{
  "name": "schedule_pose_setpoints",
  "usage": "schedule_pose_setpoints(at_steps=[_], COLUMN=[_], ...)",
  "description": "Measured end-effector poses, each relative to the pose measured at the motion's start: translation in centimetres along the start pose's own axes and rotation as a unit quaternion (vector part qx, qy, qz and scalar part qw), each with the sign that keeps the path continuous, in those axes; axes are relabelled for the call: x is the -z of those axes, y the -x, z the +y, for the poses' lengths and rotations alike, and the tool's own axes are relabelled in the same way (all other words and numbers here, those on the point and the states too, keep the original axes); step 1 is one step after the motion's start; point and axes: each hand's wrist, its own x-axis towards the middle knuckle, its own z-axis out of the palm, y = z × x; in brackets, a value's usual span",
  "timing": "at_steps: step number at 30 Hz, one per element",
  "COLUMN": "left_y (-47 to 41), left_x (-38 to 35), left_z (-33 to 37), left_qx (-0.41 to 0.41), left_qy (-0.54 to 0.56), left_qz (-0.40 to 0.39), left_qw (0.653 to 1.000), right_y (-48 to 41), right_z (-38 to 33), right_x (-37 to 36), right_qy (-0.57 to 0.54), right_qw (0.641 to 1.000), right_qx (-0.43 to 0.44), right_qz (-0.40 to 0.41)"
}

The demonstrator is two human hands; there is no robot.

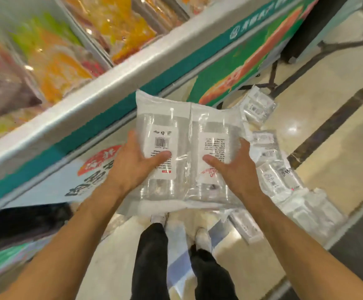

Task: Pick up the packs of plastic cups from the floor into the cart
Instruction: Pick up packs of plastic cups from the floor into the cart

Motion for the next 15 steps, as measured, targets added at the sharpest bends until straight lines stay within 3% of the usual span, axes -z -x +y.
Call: schedule_pose_setpoints(at_steps=[7, 15], left_y=[16.0, 35.6], left_x=[11.0, 23.1], left_z=[3.3, -2.5], left_qx=[0.104, 0.204], left_qy=[0.095, 0.153], left_qz=[0.129, 0.320], left_qw=[0.982, 0.912], right_y=[10.5, 24.2], right_z=[-13.1, -24.2], right_x=[0.1, -12.3], right_qy=[0.052, 0.145], right_qw=[0.983, 0.909], right_qx=[0.105, 0.239], right_qz=[-0.141, -0.309])
